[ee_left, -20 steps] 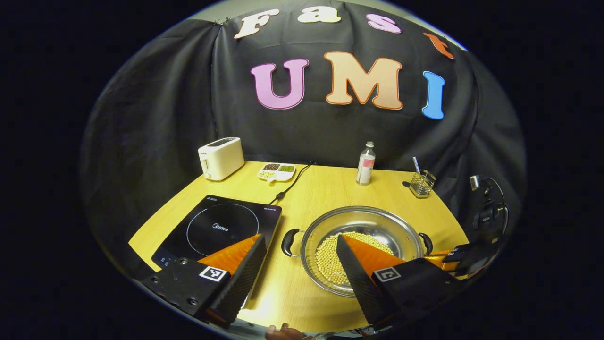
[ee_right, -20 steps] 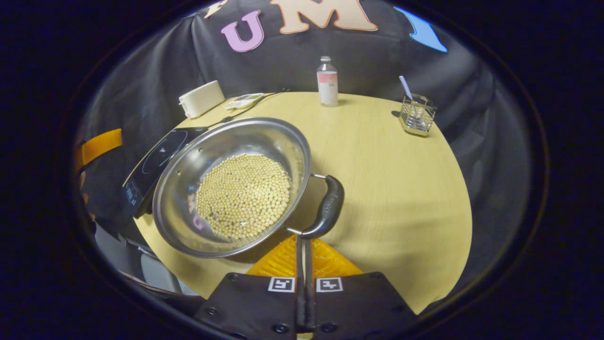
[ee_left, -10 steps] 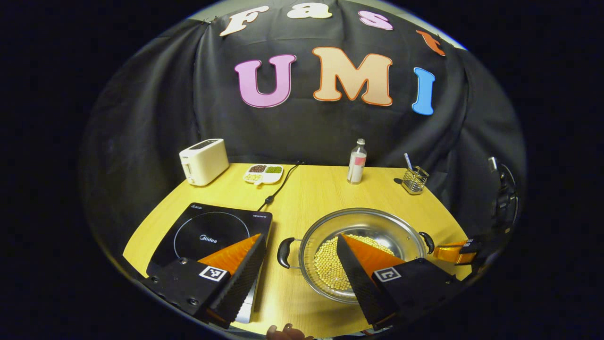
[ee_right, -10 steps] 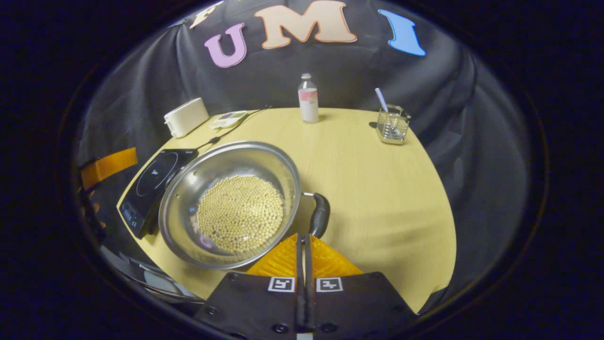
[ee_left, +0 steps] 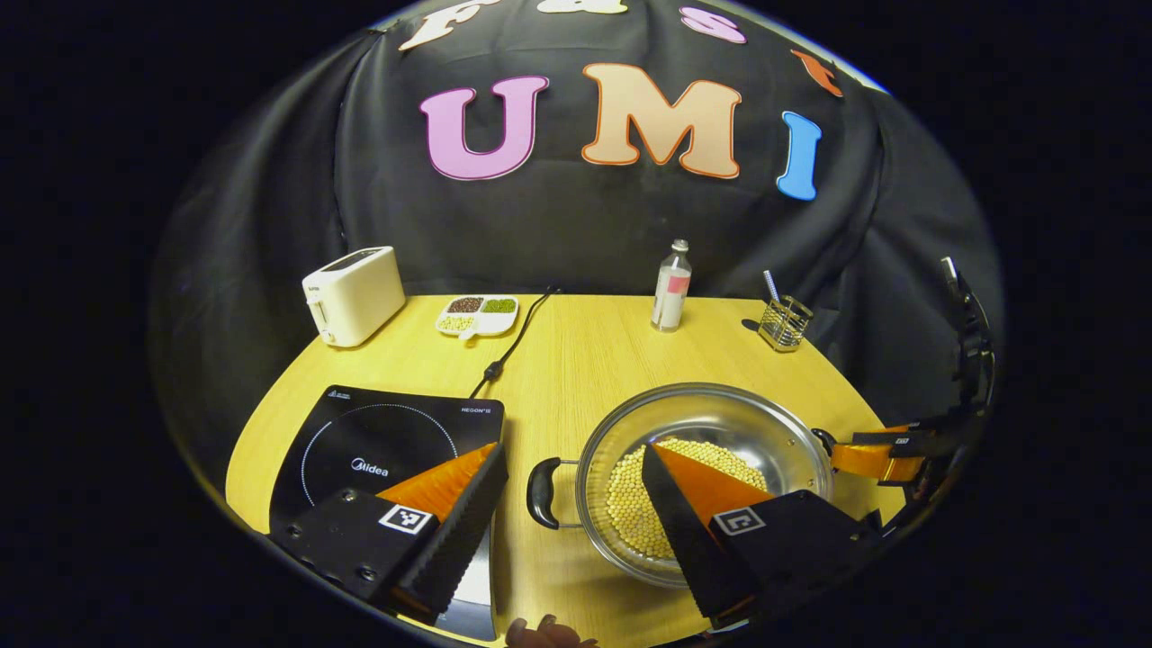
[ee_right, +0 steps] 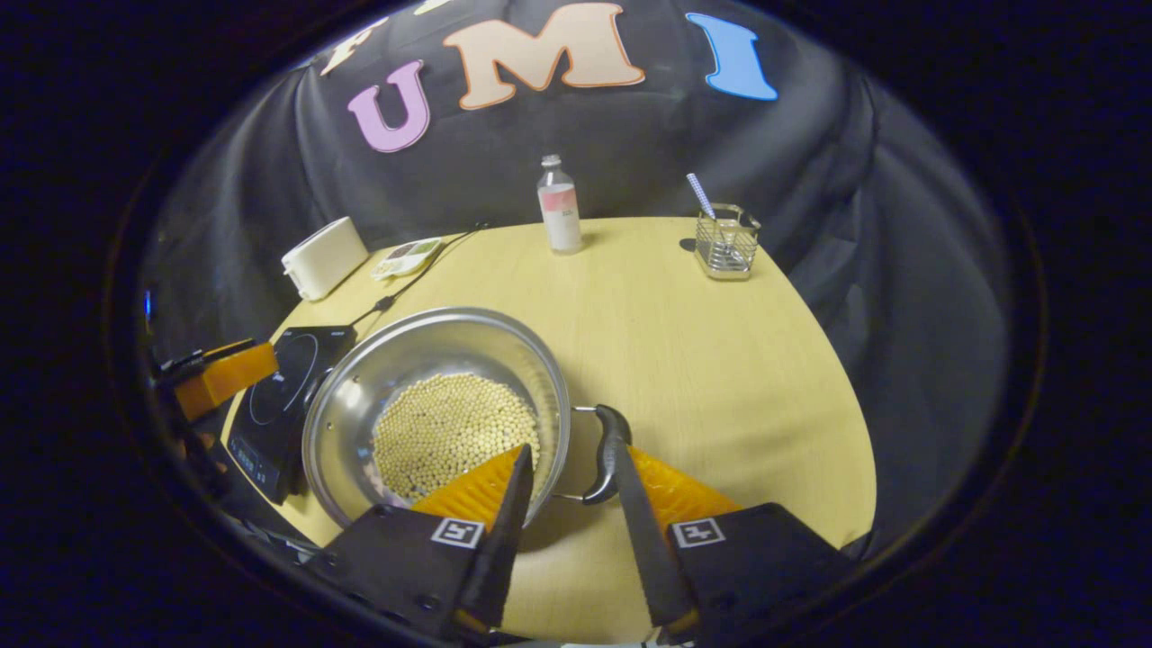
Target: First push the handle of the pot to place it horizontally, then grasp the pot with both hands and set it on the induction cooktop.
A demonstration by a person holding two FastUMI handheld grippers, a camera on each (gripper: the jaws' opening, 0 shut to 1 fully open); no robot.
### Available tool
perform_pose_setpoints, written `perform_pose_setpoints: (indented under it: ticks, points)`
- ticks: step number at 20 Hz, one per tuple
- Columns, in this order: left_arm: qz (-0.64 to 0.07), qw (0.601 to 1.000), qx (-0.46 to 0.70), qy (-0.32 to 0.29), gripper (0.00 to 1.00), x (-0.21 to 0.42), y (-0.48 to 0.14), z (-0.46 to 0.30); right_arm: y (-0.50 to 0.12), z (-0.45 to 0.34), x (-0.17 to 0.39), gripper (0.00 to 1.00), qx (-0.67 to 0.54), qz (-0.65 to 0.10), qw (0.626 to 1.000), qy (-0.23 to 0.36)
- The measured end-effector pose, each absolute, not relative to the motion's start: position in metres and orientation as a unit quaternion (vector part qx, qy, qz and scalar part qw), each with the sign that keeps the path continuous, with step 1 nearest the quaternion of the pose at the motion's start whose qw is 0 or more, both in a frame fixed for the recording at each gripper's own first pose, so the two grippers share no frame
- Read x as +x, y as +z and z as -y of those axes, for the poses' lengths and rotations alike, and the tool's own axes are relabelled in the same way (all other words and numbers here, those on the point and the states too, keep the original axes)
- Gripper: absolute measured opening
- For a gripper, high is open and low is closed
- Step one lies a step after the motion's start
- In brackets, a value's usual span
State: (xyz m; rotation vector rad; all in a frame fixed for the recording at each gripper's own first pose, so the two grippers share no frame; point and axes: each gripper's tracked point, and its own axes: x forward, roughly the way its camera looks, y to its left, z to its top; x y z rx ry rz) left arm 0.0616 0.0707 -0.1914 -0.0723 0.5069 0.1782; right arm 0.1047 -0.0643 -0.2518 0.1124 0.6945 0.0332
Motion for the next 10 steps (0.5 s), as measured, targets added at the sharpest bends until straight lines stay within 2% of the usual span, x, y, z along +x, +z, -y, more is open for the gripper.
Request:
perform_pose_setpoints:
  ticks: [1,4,5,8,10]
  points:
    - [-0.254,0.963,-0.038,0.084,0.98,0.063,-0.195,-0.071,-0.253,0.065,0.107,0.62,0.055,-0.343,0.938,0.013]
    - [-0.267,0.959,-0.049,0.079,0.98,0.069,-0.206,-0.075,-0.257,0.065,0.115,0.80,0.057,-0.345,0.937,0.007]
    - [-0.273,0.957,-0.053,0.078,0.98,0.070,-0.212,-0.075,-0.258,0.067,0.118,0.82,0.056,-0.345,0.937,0.003]
    - [-0.290,0.952,-0.063,0.077,0.98,0.076,-0.227,-0.077,-0.265,0.071,0.124,0.97,0.053,-0.350,0.935,-0.003]
    - [-0.299,0.949,-0.060,0.081,0.98,0.080,-0.236,-0.082,-0.271,0.070,0.130,0.95,0.051,-0.358,0.933,-0.001]
